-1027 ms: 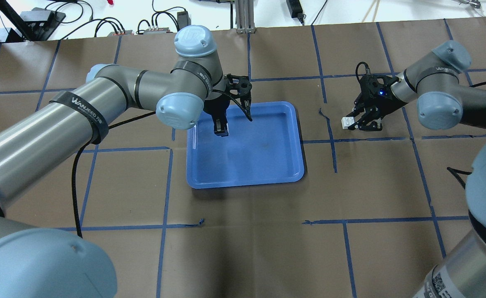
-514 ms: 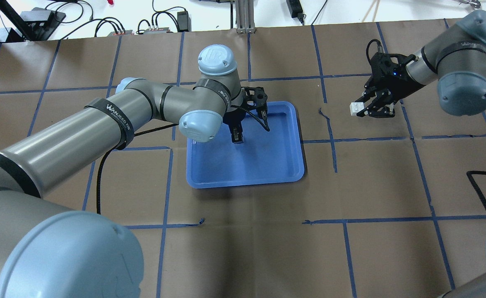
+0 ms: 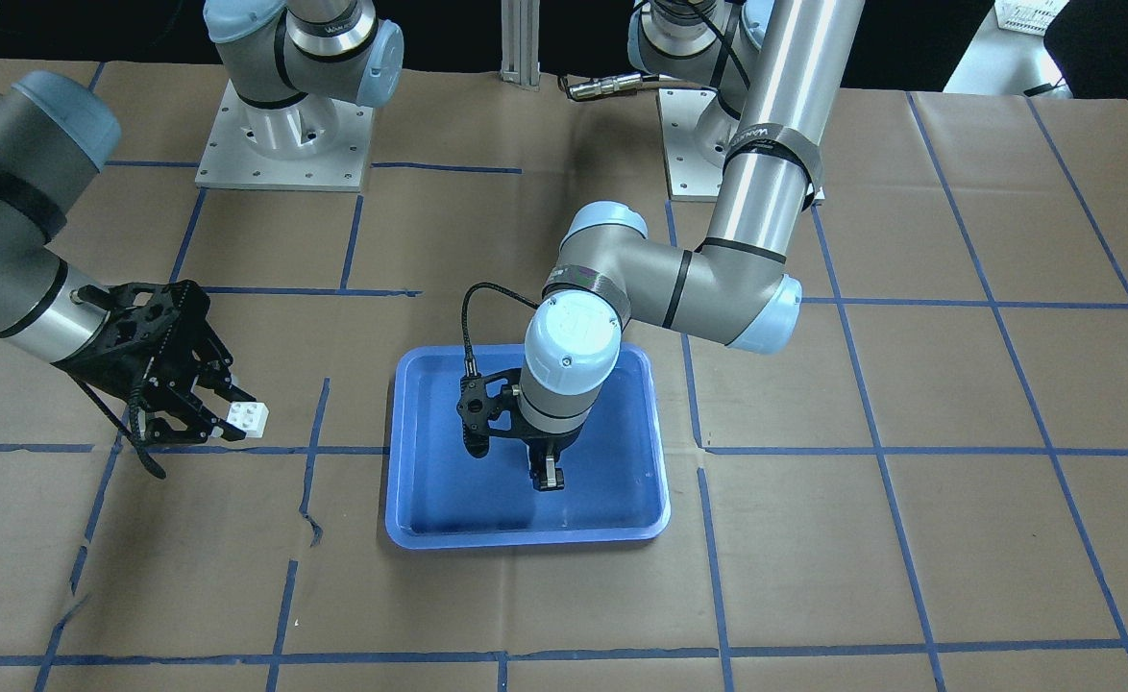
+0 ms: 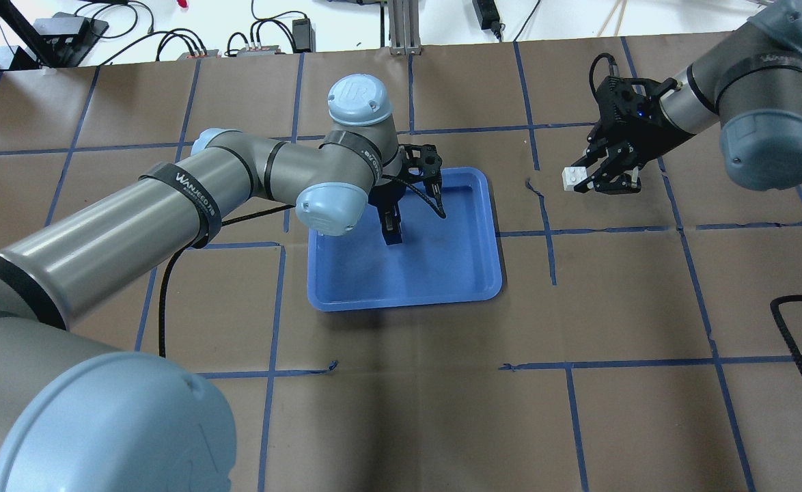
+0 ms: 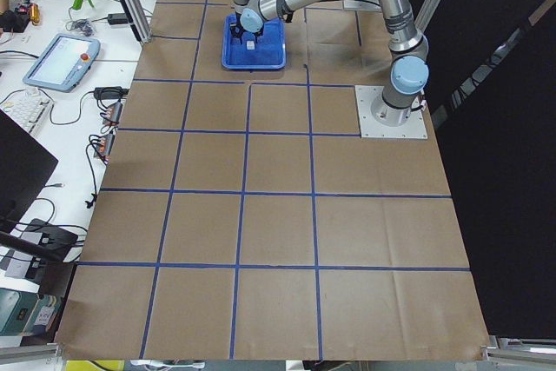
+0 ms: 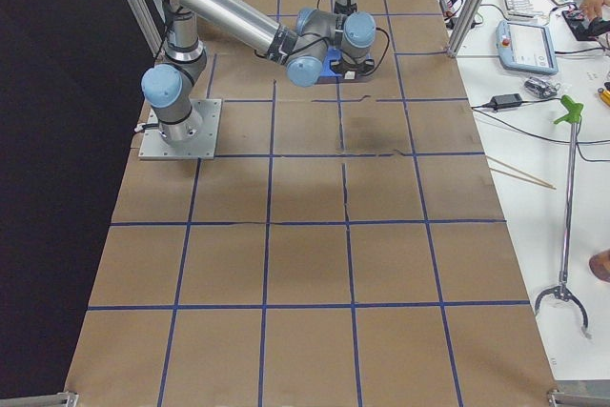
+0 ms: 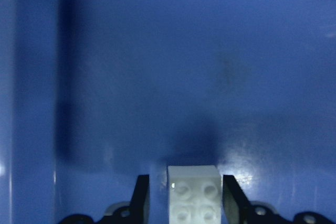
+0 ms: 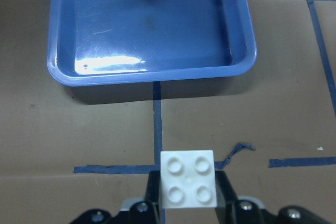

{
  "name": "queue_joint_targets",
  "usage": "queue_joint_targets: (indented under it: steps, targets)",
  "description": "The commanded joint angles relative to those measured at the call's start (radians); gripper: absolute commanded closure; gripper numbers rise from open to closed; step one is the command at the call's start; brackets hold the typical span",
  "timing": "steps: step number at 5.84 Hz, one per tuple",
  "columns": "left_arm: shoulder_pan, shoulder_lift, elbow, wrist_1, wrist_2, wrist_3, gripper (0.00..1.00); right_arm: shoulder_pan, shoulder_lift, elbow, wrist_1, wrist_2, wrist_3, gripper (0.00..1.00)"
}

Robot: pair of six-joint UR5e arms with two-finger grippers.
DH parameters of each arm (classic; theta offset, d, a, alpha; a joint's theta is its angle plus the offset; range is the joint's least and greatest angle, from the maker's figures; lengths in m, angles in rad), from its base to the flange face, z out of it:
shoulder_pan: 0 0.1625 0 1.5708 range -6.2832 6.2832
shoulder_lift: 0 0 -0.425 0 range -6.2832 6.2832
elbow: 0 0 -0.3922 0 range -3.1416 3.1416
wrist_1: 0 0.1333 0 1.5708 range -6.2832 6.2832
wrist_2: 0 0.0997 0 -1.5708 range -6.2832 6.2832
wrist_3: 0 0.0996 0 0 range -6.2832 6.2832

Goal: Assemble white blocks and place on blue tray

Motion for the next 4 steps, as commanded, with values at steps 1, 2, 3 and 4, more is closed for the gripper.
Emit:
queue_joint_targets:
  steps: [1,2,3,4]
  targets:
    - [0.0,0.022,0.0,-0.011,0.005,-0.001,0.02,0.009,0.0,0.034,-0.011,0.003,-0.018,0.72]
    - [0.0,0.047,0.001,-0.035,0.006,-0.002,0.02,0.017,0.003,0.042,-0.013,0.006,-0.019,0.72]
    - [0.0,0.079,0.0,-0.059,0.006,-0.002,0.02,0.038,0.009,0.04,-0.014,0.006,-0.015,0.72]
    - [0.006,0.122,0.009,-0.108,0.006,-0.005,0.02,0.052,0.009,0.042,-0.028,0.009,-0.009,0.72]
